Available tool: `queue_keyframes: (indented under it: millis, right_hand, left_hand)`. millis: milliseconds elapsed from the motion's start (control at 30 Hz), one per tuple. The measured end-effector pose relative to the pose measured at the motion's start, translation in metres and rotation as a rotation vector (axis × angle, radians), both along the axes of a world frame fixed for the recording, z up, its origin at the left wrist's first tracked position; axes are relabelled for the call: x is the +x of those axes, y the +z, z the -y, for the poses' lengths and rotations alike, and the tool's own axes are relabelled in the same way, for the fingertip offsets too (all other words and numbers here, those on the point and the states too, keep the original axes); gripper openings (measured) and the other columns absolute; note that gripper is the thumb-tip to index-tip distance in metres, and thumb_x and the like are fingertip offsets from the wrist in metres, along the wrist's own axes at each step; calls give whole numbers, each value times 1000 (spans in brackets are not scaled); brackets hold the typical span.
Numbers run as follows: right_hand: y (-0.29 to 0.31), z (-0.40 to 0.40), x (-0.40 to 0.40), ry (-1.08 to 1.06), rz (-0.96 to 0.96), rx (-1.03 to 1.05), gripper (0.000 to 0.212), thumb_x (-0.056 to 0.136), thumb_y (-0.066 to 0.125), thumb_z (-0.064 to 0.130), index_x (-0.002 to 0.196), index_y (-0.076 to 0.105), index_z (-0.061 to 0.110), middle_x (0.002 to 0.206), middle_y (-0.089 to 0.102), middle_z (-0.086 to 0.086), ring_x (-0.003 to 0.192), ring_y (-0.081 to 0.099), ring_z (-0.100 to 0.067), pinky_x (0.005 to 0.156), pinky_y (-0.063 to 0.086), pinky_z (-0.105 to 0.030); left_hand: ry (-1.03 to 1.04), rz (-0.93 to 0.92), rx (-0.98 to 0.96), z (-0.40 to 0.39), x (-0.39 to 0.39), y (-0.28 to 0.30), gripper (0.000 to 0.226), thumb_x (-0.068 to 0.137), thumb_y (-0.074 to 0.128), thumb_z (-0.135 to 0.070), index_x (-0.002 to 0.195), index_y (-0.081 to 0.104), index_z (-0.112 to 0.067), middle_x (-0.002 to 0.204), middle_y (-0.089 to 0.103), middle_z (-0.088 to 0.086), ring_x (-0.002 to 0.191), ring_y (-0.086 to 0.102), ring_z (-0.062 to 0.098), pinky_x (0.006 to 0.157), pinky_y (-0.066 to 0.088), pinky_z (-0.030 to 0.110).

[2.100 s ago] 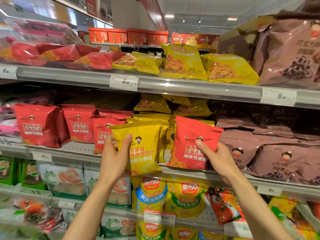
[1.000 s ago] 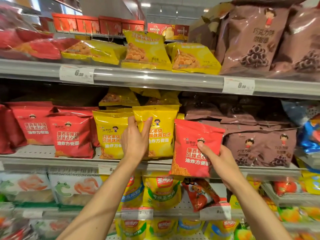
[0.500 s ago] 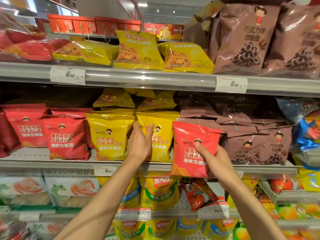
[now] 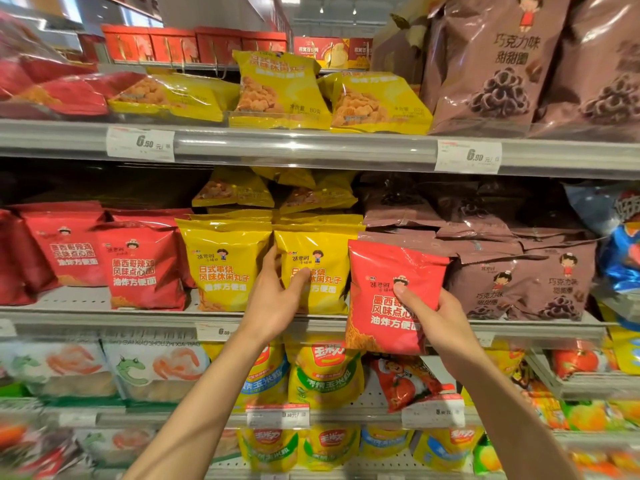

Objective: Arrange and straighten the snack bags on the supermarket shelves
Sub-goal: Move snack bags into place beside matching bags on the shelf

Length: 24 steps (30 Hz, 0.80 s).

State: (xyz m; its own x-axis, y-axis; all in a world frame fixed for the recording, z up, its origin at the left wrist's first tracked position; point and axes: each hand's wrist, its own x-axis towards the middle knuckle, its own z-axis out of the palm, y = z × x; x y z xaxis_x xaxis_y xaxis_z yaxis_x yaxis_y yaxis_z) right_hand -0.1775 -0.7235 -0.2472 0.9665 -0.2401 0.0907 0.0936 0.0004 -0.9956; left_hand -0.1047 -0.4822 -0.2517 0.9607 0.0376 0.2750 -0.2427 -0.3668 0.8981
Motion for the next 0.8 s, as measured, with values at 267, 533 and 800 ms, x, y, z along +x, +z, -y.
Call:
queue_keyframes:
  millis: [267,533,800]
  right_hand:
    - [-3,-10,-8,-13,-16,2,24,91,71,30,114,68,23,100,79,5,89,77,-14,71,59,-30]
    - [-15,-57,-23,-68,-17,14,23,91,71,29,112,70,21,100,79,7,89,76,-9,71,56,-22]
    - [-32,-118,-39,-60,-65,77,17,92,69,26,107,72,17,90,80,3,78,75,-10,57,59,-26]
  left_hand:
    - [-5,96,12,-26,-26,-13,45,97,68,-30,138,54,-20,130,63,-6,117,60,5,90,48,15]
    - [-41,29,-135,-79,-56,-16,23,97,68,-15,120,64,-15,103,71,5,82,63,-5,64,48,7]
    - [67,-50,-293,-143,-80,-42,18,96,69,-15,114,67,-18,104,72,-1,94,66,-3,82,52,13]
